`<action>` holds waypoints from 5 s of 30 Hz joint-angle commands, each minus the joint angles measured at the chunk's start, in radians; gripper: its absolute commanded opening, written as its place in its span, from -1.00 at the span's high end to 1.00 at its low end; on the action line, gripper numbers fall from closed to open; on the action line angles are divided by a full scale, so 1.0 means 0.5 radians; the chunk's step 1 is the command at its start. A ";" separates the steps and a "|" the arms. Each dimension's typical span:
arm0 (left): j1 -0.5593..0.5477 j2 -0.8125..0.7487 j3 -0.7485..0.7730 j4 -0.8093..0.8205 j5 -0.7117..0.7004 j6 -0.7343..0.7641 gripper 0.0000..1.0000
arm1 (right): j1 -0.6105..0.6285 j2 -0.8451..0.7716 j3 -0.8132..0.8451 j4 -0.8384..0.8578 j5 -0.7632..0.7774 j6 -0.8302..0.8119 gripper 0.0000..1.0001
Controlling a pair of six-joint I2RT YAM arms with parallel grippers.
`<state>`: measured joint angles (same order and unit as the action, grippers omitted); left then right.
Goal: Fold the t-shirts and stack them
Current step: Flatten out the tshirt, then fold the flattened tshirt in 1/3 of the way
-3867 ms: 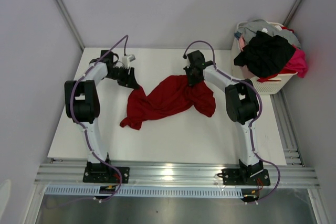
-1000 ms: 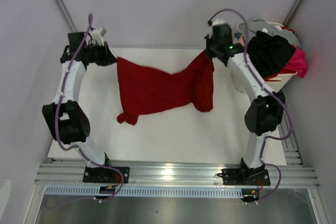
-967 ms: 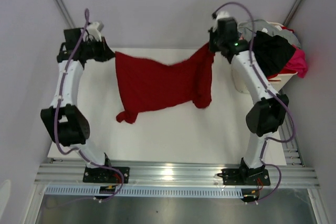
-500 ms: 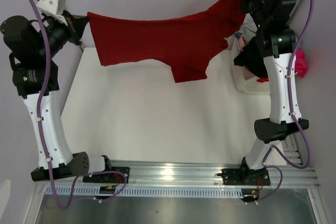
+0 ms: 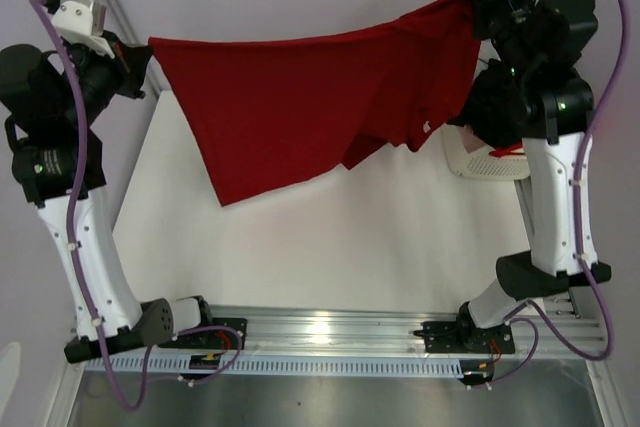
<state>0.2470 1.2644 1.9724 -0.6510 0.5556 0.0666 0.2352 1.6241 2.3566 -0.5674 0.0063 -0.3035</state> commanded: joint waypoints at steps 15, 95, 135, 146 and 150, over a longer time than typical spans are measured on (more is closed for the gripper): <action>0.034 -0.716 0.515 -0.599 -0.564 -0.332 0.99 | 0.530 -0.920 -0.188 0.034 0.429 -0.317 1.00; 0.037 1.279 -0.757 0.563 0.122 1.211 0.99 | 0.162 0.882 -0.936 0.313 -0.353 0.248 1.00; 0.445 0.996 -1.374 0.713 0.610 1.751 -0.91 | 0.113 0.525 -1.587 -0.120 -0.690 0.303 -0.22; 0.439 0.727 -1.258 1.143 0.157 0.310 -0.99 | 0.063 0.305 -1.215 -0.317 -0.733 0.548 -0.99; 0.445 0.671 -0.948 0.600 -0.270 -0.096 -0.99 | 0.164 0.084 -1.546 -0.237 -0.354 0.686 -0.99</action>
<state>0.4603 1.6840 1.4006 -0.2329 0.5789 0.2897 0.2787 1.7546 1.6646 -0.6746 -0.2867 -0.0429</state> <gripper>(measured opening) 0.993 0.993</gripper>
